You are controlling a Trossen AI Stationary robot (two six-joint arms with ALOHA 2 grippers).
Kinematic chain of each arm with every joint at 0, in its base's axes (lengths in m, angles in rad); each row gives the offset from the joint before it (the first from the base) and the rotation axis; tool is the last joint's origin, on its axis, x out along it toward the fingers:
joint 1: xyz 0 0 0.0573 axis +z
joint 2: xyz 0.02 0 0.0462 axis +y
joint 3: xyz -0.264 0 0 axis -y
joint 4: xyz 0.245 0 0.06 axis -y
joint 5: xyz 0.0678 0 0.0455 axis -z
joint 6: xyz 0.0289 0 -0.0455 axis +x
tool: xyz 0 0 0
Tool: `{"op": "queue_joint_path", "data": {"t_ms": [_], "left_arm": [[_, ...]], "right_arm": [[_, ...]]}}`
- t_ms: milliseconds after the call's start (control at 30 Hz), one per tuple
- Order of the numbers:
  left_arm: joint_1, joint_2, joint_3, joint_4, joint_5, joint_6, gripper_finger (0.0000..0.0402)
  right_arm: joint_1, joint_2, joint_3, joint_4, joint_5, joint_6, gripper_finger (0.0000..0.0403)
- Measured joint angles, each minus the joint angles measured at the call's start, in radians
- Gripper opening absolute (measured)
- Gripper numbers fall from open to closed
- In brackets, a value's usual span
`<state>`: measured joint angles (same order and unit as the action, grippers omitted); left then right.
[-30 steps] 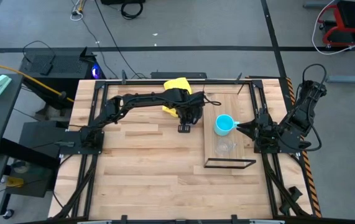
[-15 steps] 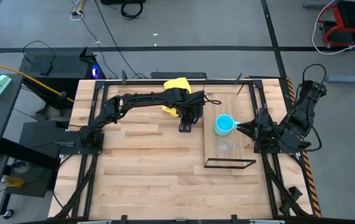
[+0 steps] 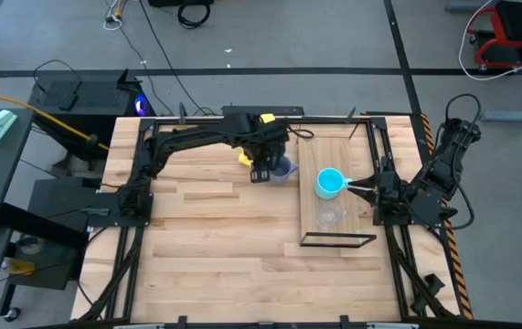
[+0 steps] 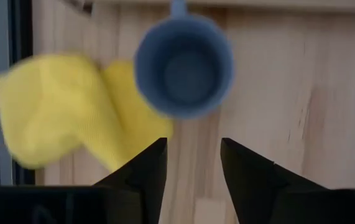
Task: Stack small to large cups/mugs on shelf
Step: Put the gray mug on the shelf
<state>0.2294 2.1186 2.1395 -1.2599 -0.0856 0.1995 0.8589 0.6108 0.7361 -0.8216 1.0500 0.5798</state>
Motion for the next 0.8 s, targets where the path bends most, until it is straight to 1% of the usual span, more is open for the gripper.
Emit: {"op": "queue_joint_path", "data": {"t_ms": [233, 400, 467, 600, 733, 800], "left_arm": [[0.092, -0.033, 0.000, -0.138, 0.000, -0.067, 0.0149], [0.174, -0.033, 0.000, -0.165, 0.000, -0.077, 0.0142], [0.203, -0.033, 0.000, -0.168, 0.015, -0.062, 0.0138], [0.256, -0.033, -0.001, -0.168, 0.079, -0.036, 0.0133], [0.298, -0.033, -0.001, -0.165, 0.127, -0.028, 0.0129], [0.313, -0.035, -0.021, -0.141, 0.149, -0.022, 0.0128]], "right_arm": [[-0.007, 0.004, 0.000, 0.039, 0.000, 0.011, 0.0075], [-0.011, 0.004, 0.000, 0.048, 0.000, -0.003, 0.0075], [-0.025, 0.004, 0.007, 0.050, 0.000, -0.005, 0.0075], [-0.078, 0.004, 0.039, 0.054, 0.000, -0.005, 0.0075], [-0.164, 0.004, 0.094, 0.054, -0.003, -0.006, 0.0075], [-0.214, 0.007, 0.128, 0.054, -0.025, -0.015, 0.0075]]}}
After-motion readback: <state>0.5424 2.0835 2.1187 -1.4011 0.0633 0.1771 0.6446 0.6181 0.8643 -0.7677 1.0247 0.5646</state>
